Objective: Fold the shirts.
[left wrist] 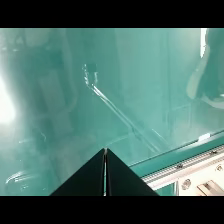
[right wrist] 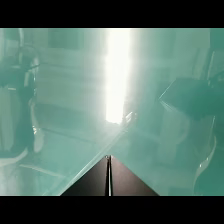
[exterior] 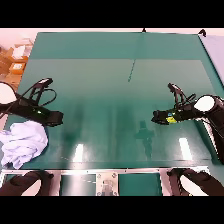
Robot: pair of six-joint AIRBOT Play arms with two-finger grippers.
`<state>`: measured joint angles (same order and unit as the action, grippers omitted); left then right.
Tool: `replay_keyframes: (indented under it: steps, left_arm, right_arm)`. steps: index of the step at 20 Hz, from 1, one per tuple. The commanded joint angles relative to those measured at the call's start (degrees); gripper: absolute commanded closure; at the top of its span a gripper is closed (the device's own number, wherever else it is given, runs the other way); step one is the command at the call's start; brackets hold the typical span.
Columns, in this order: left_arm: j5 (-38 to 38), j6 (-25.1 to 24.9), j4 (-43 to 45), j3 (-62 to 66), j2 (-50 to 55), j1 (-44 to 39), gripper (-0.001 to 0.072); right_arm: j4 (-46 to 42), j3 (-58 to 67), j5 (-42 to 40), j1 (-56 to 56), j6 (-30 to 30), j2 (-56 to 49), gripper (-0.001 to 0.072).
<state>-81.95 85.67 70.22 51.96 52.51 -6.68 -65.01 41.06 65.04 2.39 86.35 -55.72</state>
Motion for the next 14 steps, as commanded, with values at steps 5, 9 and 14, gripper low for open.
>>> replay_keyframes:
  steps: [5, 9, 14]
  left_arm:
    - [-1.7, 13.9, 24.1, -0.1, -0.1, 0.0, 0.0536]
    - [0.0, 18.4, 45.9, -3.9, 0.0, 0.1, -0.0013]
    - [13.8, 17.8, 49.5, -20.5, 0.9, 0.1, -0.0013]
  right_arm:
    - [0.1, 0.0, -0.1, 0.1, 0.0, 0.1, 0.0698]
    - [0.1, 0.0, -0.1, 0.1, 0.0, 0.1, 0.0698]
    - [0.1, 0.0, -0.1, 0.1, 0.0, 0.1, 0.0698]
